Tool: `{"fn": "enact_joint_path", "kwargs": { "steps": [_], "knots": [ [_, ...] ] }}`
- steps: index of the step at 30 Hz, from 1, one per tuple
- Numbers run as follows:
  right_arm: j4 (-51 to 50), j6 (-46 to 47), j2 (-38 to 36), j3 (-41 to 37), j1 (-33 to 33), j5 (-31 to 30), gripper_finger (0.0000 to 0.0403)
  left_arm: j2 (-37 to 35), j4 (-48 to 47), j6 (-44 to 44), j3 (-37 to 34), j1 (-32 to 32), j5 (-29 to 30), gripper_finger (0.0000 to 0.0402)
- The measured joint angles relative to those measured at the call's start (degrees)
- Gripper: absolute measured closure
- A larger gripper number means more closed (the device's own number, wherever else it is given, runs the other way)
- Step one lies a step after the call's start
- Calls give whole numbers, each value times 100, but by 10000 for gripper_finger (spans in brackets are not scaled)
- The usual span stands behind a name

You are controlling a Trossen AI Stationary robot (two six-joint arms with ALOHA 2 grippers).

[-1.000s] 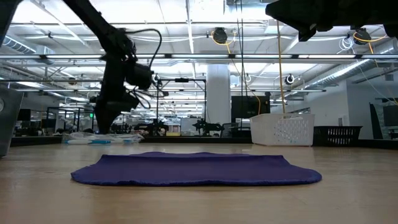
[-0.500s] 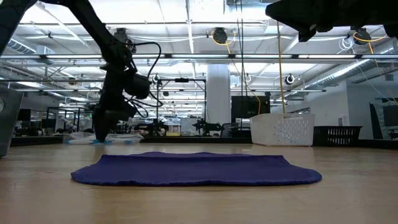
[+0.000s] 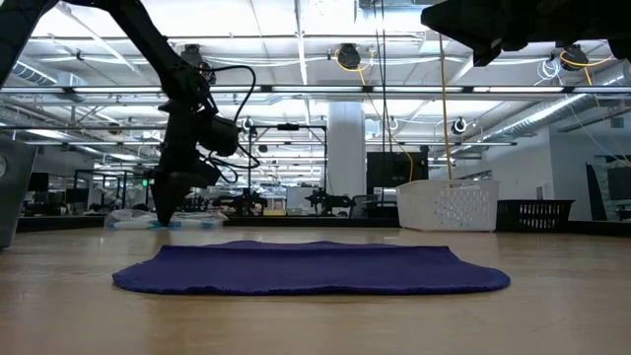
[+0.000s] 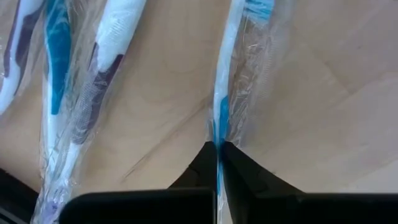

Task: Pick & Place Toothbrushes
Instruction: Put the blue toothbrush into the white bin

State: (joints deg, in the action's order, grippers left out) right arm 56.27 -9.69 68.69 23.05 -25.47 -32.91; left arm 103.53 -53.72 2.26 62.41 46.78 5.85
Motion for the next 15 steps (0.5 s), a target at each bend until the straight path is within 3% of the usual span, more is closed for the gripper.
{"fn": "enact_joint_path", "kwargs": {
  "steps": [15],
  "knots": [
    [-2,-22,0,0,2,-2,380,-57,-315,-153,0,-290,54,401]
  ]
}}
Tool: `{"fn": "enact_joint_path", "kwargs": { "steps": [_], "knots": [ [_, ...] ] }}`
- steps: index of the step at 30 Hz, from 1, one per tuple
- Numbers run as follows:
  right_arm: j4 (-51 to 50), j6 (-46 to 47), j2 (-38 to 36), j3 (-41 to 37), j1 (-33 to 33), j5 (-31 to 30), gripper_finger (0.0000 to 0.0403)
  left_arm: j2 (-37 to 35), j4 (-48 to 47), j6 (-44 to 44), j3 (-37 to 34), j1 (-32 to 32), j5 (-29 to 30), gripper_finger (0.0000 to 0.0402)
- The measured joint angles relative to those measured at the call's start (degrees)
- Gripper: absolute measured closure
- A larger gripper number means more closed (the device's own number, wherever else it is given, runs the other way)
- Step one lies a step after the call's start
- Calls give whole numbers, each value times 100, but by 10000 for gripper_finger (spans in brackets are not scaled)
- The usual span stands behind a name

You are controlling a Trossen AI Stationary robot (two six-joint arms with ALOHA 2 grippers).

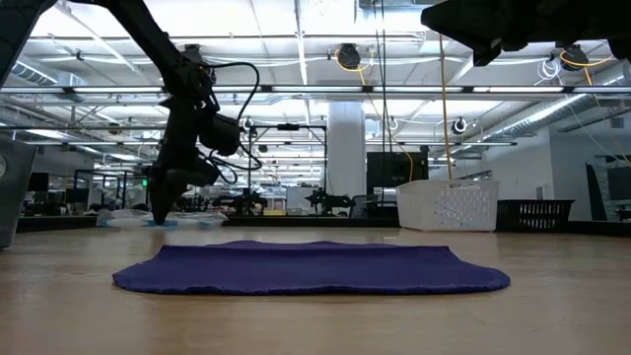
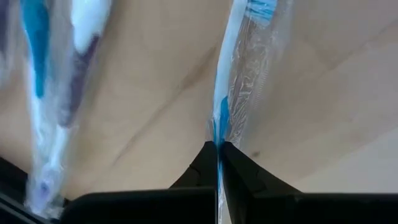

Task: Pick & Place Toothbrushes
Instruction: Put the blue toothbrush into the white bin

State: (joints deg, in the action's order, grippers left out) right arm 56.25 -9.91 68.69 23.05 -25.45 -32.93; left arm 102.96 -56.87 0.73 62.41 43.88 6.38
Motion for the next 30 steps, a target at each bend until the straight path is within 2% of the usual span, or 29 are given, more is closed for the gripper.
{"fn": "enact_joint_path", "kwargs": {
  "steps": [6,15,21,26,30],
  "knots": [
    [-2,0,0,0,0,0,382,-274,7,-20,0,-57,1,401],
    [-2,2,0,0,4,0,383,-1453,13,-132,4,-313,-437,402],
    [0,90,1,0,101,2,383,-2232,285,-376,4,-915,-738,402],
    [0,327,0,0,334,26,383,-2605,1273,-639,4,-1674,-992,401],
    [8,365,2,0,535,446,383,-2616,2162,-823,4,-2329,-998,401]
  ]
}}
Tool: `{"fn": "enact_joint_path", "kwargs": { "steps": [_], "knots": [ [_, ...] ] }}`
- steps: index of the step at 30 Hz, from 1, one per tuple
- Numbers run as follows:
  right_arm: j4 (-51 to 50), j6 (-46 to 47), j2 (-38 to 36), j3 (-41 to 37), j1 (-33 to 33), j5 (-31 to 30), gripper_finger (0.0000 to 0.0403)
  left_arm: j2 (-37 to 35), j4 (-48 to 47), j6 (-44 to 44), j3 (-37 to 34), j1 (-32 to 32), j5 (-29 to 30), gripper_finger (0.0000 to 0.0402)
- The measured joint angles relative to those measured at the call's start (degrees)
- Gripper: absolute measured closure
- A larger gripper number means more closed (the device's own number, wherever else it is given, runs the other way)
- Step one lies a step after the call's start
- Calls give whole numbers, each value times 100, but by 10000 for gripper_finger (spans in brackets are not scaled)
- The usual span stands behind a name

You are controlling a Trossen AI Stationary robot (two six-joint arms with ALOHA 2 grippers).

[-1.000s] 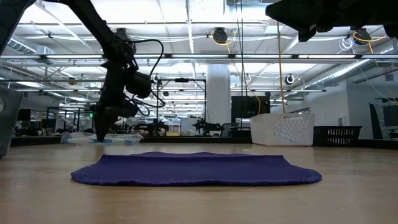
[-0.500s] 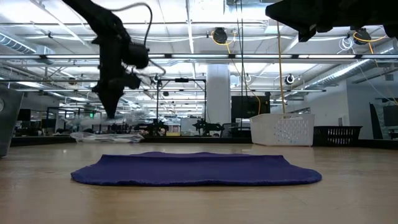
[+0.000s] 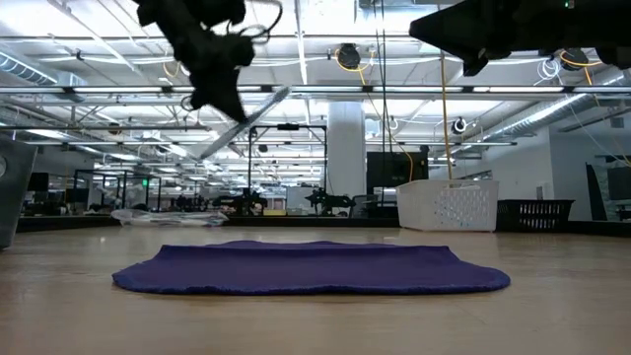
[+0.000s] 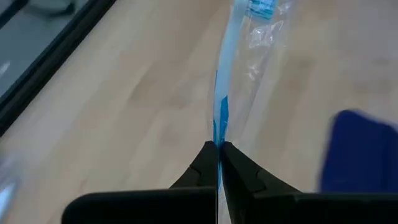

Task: Pick & Place Toothbrushes
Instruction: Put the blue toothbrush into the white bin

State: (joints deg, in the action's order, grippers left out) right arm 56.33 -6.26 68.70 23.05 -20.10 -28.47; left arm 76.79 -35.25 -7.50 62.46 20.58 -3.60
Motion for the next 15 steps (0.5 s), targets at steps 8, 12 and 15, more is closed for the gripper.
{"fn": "enact_joint_path", "kwargs": {
  "steps": [8,12,15],
  "knots": [
    [-3,258,0,0,337,179,354,109,1874,6,0,-1076,287,401],
    [44,261,0,0,427,350,316,256,2671,67,-4,-1440,596,401],
    [248,263,0,0,471,611,291,472,3312,224,2,-1645,664,401]
  ]
}}
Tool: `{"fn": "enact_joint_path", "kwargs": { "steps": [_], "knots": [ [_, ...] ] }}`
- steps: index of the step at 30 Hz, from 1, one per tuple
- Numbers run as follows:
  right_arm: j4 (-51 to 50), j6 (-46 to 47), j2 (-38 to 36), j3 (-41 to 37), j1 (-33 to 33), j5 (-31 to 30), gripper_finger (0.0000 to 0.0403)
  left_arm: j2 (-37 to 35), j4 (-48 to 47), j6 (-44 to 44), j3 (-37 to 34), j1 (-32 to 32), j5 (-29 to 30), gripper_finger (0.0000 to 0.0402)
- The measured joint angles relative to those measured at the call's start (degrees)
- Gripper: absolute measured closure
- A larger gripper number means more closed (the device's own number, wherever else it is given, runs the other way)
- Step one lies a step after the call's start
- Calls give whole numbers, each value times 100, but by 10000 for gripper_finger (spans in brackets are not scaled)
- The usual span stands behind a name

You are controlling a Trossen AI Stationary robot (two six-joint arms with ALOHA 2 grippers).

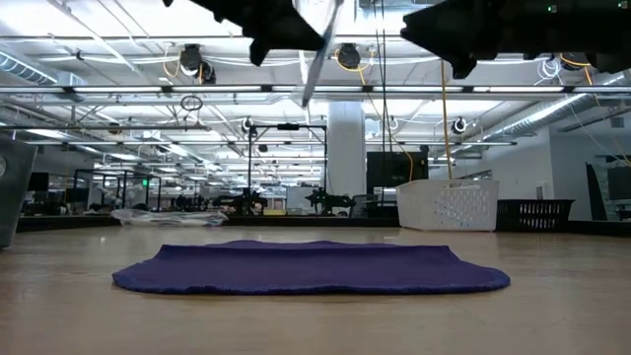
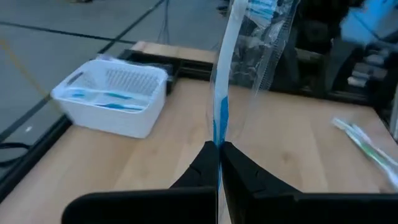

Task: Pick & Place Toothbrushes
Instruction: Put the blue toothbrush into the white bin

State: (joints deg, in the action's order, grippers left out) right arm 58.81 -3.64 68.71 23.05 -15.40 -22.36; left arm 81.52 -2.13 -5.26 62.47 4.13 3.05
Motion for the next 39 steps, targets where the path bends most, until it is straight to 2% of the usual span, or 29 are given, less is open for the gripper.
{"fn": "enact_joint_path", "kwargs": {
  "steps": [7,21,34,39],
  "knots": [
    [214,-42,0,2,116,-5,262,717,1322,67,-2,-286,16,401],
    [206,-5,0,2,215,-11,261,1740,3029,64,-4,-520,13,401],
    [180,6,-2,2,378,0,262,1766,3226,172,-4,-738,68,401],
    [176,276,0,2,382,196,288,1766,3233,168,-4,-744,215,401]
  ]
}}
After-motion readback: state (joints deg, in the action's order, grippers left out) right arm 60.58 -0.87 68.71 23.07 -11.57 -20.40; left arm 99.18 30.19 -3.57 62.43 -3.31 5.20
